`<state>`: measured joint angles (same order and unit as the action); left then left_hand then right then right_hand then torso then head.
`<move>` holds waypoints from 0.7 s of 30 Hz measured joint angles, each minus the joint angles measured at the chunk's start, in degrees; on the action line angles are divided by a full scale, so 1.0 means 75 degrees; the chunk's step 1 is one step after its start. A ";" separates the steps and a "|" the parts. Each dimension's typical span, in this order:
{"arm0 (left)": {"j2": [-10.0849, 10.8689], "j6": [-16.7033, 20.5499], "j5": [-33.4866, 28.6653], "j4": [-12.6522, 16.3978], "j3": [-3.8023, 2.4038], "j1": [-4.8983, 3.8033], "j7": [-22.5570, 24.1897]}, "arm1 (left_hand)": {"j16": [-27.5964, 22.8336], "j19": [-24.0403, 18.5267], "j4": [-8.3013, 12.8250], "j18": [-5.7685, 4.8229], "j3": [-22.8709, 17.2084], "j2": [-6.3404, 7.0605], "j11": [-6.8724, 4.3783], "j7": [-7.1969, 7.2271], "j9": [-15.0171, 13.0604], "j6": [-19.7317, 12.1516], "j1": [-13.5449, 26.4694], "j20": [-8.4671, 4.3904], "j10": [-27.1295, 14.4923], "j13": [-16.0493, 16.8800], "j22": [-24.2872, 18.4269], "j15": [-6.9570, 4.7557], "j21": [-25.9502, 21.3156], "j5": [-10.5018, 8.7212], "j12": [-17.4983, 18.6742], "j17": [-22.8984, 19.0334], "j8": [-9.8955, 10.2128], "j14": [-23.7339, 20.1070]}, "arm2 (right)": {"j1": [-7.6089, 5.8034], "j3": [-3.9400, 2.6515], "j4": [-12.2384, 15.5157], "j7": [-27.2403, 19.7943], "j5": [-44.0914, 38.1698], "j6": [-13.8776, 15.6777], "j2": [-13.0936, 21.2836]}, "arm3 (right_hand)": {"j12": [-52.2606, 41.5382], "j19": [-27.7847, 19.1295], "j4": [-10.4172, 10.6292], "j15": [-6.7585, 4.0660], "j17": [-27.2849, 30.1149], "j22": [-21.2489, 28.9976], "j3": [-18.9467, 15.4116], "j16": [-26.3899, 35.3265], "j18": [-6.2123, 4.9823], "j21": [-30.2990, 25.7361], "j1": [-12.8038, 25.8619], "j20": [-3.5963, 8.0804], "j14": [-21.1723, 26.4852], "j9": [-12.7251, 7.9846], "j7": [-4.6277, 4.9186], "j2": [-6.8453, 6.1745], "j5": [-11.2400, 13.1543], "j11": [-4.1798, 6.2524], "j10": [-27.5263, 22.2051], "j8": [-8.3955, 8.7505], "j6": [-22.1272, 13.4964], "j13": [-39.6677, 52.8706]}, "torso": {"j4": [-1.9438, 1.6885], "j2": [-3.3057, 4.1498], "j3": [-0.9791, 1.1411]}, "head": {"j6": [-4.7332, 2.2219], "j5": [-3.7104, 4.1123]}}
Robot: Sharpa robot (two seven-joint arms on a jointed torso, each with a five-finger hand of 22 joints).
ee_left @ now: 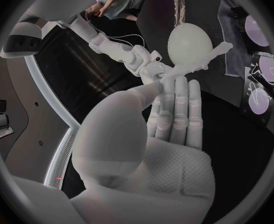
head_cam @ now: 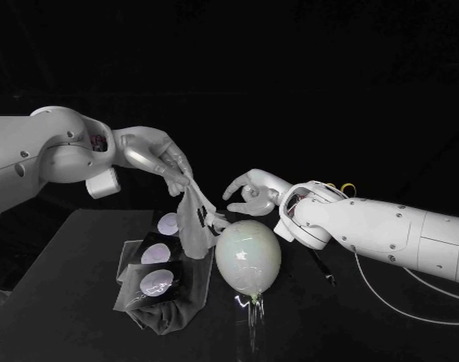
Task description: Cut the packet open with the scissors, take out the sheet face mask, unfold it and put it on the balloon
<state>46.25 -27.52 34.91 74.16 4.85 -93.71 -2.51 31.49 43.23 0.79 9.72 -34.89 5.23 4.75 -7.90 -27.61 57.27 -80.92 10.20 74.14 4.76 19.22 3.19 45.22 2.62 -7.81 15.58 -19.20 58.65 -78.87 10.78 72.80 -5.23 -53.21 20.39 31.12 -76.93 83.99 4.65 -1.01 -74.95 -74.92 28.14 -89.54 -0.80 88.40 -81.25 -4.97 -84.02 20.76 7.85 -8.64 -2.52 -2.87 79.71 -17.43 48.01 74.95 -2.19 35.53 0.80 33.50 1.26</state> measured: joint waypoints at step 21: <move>-0.0172 0.0215 0.0510 -0.0476 -0.0078 -0.0258 0.0731 | 0.0058 -0.0413 -0.0022 -0.0005 0.0024 -0.0143 0.0105 -0.0026 -0.0180 -0.0109 -0.0144 0.0112 -0.0332 0.0038 0.0123 0.0110 0.0145 -0.0031 0.0125 0.0283 0.0065 -0.0465 | -0.0039 -0.0014 -0.0181 0.0203 0.0961 0.0458 -0.0314 | -0.0168 -0.0001 0.0181 0.0080 0.0005 -0.0003 -0.0264 -0.0035 0.0000 0.0151 0.0259 -0.0053 0.0027 -0.0045 0.0088 0.0075 0.0000 -0.0136 0.0086 0.0110 0.0192 -0.0006 | -0.0004 -0.0004 0.0001 | -0.0213 -0.0122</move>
<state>44.96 -25.90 38.74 70.59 4.27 -95.65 2.97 31.92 40.13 0.62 9.68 -34.71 4.16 5.54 -8.10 -28.96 56.45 -82.00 11.05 71.65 5.04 20.14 4.01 46.31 2.39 -6.87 17.71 -18.71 55.16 -79.16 10.67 71.44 -3.71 -46.01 23.82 28.77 -78.18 83.99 6.01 -0.40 -74.91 -74.94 26.16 -89.80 -0.80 89.53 -79.31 -5.37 -83.82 20.42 8.51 -8.08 -2.52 -3.89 80.36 -16.61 49.44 74.90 -2.22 35.50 0.81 31.90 0.35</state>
